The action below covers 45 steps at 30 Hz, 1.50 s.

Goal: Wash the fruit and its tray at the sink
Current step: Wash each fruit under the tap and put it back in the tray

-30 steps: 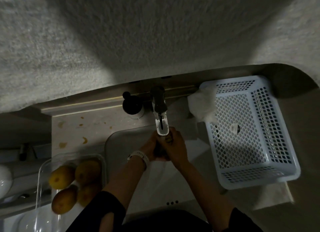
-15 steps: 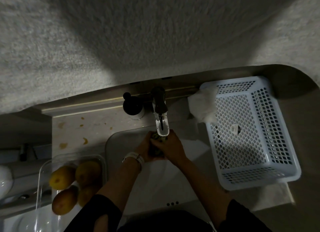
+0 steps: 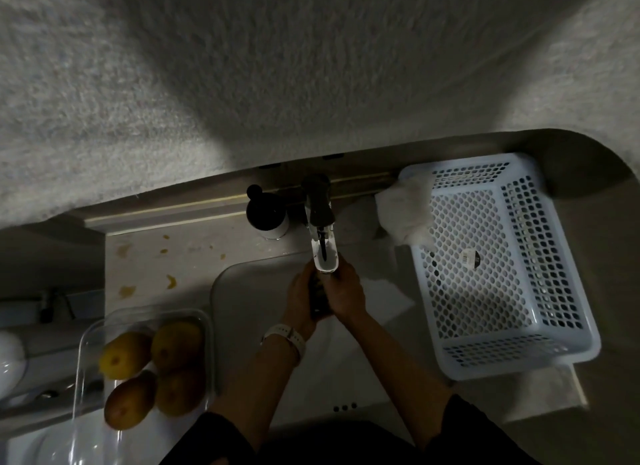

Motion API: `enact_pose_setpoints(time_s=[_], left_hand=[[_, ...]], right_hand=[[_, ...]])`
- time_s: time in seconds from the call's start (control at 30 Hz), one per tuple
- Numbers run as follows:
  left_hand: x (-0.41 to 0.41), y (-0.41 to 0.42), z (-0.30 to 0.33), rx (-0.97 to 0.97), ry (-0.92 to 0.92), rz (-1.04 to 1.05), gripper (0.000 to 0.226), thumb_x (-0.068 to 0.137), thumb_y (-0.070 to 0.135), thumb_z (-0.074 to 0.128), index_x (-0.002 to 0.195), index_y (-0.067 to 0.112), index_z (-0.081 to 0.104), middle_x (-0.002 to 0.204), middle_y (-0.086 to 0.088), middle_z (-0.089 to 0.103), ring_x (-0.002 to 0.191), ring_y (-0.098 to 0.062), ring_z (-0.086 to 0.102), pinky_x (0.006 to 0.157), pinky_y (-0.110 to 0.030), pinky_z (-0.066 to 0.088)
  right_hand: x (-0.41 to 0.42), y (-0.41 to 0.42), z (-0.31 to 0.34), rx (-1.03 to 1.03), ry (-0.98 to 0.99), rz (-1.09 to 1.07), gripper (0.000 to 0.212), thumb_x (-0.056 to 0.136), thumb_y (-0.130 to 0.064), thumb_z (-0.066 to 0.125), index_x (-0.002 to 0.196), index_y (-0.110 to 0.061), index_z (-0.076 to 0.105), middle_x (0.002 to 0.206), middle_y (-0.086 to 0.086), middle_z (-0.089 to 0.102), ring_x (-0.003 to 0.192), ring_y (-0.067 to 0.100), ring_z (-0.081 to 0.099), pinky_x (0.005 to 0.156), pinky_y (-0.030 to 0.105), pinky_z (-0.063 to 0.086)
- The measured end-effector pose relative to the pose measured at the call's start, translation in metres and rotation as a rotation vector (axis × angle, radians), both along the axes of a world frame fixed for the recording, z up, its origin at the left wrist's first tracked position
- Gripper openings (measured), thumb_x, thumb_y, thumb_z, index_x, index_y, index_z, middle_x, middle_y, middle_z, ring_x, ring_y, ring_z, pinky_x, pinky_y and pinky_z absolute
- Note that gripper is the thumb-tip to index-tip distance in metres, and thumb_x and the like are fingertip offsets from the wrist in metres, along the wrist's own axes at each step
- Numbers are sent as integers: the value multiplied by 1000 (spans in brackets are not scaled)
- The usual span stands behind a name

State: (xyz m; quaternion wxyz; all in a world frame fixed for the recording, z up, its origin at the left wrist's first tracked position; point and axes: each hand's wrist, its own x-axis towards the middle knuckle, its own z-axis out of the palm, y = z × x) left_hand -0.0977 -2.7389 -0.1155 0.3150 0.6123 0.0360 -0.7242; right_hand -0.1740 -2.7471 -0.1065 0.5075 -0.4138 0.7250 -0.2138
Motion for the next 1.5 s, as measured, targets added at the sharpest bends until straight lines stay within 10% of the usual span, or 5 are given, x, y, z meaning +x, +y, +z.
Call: enact_pose_setpoints(time_s=[0.57, 0.7, 0.8, 0.93, 1.5], left_hand=[[20, -5, 8, 32, 244, -130, 57, 71, 52, 63, 113, 13, 59, 101, -18, 72, 115, -42, 53, 75, -49, 53], [35, 14, -1, -428, -305, -564, 111, 42, 39, 93, 137, 18, 38, 123, 0, 55, 107, 2, 57, 85, -8, 47], [40, 16, 0, -420, -185, -580, 101, 49, 44, 89, 135, 16, 44, 118, 4, 57, 100, 4, 59, 85, -4, 45], [33, -5, 6, 88, 274, -183, 57, 73, 56, 56, 104, 10, 68, 93, -19, 74, 80, -34, 73, 74, -45, 53], [22, 9, 37, 153, 211, -156, 61, 84, 64, 53, 109, 10, 66, 107, -21, 68, 97, -40, 62, 70, -53, 52]], right_hand=[[-36, 9, 30, -33, -381, -3, 30, 99, -26, 51, 97, -53, 64, 113, -16, 55, 104, -8, 57, 81, 10, 48], [-42, 9, 38, -1, -431, 43, 25, 97, -21, 54, 108, -43, 59, 128, 5, 43, 117, 10, 52, 103, 35, 47], [-45, 6, 47, -5, -373, 151, 33, 98, -17, 51, 114, -46, 54, 125, 1, 45, 116, 8, 50, 102, 33, 46], [-40, 9, 59, -237, -180, 161, 55, 97, 1, 46, 146, -17, 31, 149, 6, 35, 137, 18, 35, 115, 37, 31], [-39, 11, 101, -869, 433, 407, 58, 84, 0, 32, 136, -14, 53, 143, 5, 49, 135, 26, 40, 107, 48, 36]])
